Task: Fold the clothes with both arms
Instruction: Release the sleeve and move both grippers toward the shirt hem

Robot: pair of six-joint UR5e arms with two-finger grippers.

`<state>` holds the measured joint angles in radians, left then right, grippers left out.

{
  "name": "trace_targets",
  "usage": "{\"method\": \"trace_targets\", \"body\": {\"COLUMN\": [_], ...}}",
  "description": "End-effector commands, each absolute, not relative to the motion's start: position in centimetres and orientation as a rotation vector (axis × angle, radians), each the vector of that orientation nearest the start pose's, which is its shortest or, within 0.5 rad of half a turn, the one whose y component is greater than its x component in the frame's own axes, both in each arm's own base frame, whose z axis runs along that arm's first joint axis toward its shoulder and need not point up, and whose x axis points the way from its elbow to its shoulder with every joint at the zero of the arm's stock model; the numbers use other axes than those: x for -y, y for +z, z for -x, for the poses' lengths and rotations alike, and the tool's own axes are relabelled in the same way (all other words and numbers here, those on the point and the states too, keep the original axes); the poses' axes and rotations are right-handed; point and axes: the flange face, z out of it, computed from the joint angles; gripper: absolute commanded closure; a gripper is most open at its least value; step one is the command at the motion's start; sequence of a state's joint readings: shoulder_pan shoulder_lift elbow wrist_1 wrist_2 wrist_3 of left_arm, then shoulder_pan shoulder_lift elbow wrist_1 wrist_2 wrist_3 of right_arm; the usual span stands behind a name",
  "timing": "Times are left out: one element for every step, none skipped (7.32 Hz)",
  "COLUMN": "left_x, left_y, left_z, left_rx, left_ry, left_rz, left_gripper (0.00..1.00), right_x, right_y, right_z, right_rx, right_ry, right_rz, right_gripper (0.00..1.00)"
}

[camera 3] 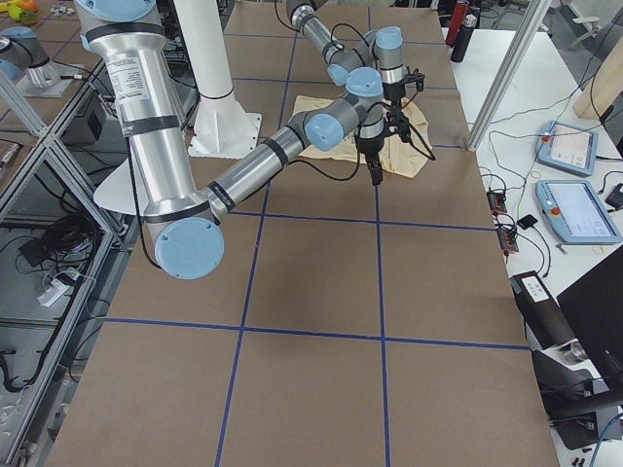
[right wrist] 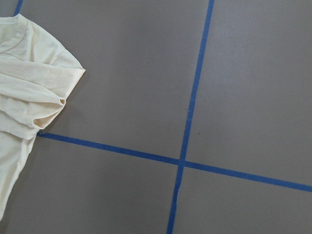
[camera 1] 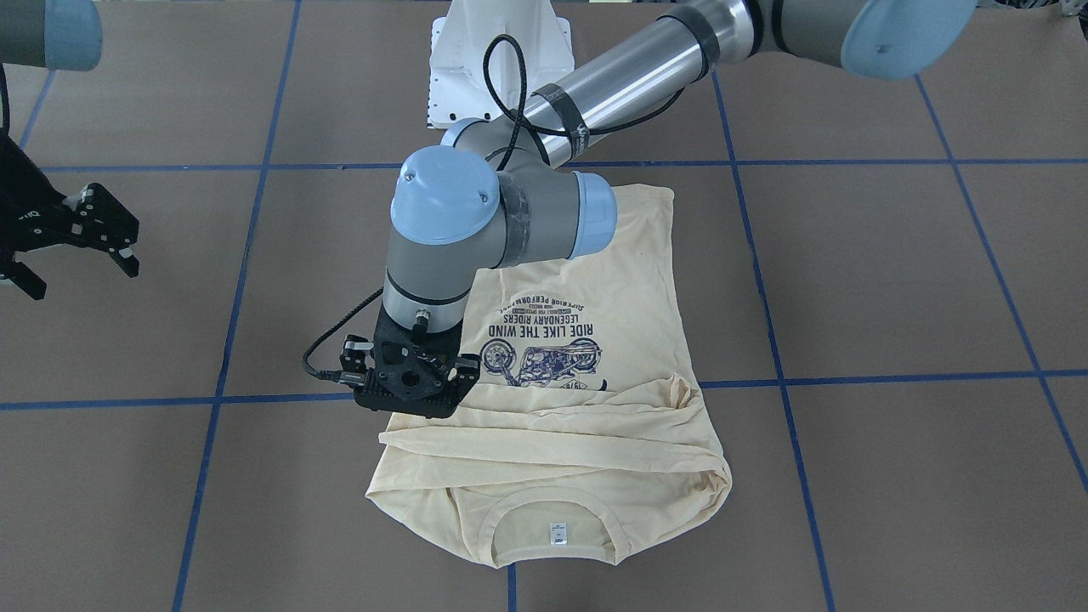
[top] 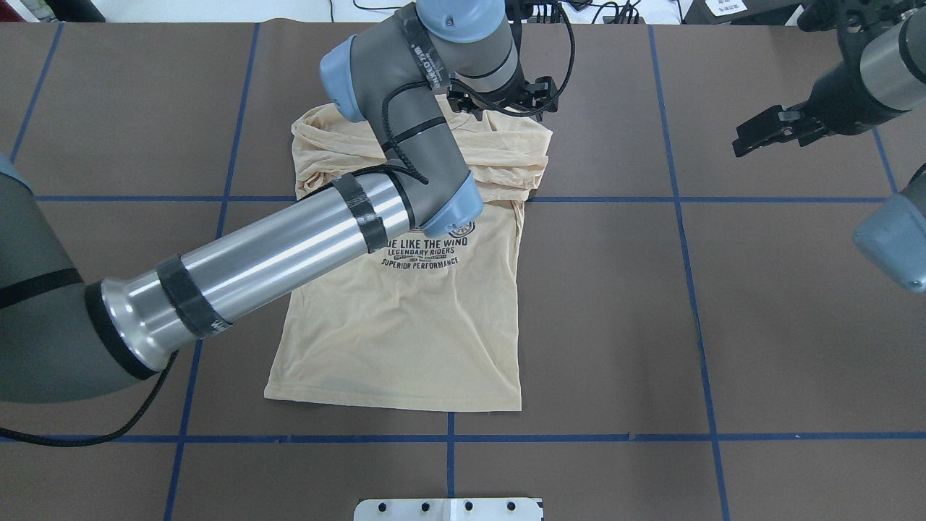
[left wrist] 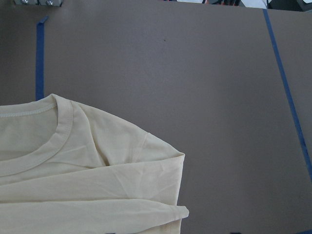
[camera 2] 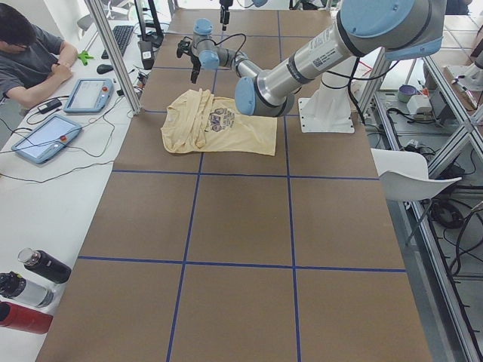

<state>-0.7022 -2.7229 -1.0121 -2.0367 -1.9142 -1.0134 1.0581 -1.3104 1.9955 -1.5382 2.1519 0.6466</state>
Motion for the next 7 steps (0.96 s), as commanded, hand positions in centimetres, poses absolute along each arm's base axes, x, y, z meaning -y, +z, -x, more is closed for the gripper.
{"method": "trace_targets", "body": {"left_x": [56.7, 53.1, 49.6, 47.4, 46.3, 45.1, 43.0], "left_y": [14.6, 18.3, 21.2, 23.5, 25.1, 27.9, 30.7], "left_z": [-50.4, -46.0, -41.9, -39.5, -38.8, -37.9, -36.9], "left_rx": [-0.974, -0.989, -0.995, -0.989, -0.981, -0.958, -0.95], "left_ry": [0.16, 0.168, 0.196, 0.197, 0.187, 0.165, 0.178], "left_rz": [-0.399, -0.42, -0.444, -0.444, -0.427, -0.391, -0.381], "left_gripper": [0.0, 0.0, 0.0, 0.0, 0.0, 0.0, 0.0], "right_x": [48.8, 46.1, 42.7, 39.5, 36.4, 33.3, 30.2], "right_y": [28.8, 26.9, 25.0, 24.1, 23.6, 23.9, 24.2], "right_z": [25.9, 29.4, 32.1, 35.1, 38.0, 40.8, 43.3], "right_rx": [0.901, 0.912, 0.942, 0.951, 0.951, 0.945, 0.931], "right_ry": [0.017, 0.077, 0.104, 0.132, 0.145, 0.165, 0.176], "right_rz": [-0.279, -0.295, -0.288, -0.285, -0.295, -0.284, -0.312], "right_gripper": [0.0, 0.0, 0.0, 0.0, 0.0, 0.0, 0.0]}}
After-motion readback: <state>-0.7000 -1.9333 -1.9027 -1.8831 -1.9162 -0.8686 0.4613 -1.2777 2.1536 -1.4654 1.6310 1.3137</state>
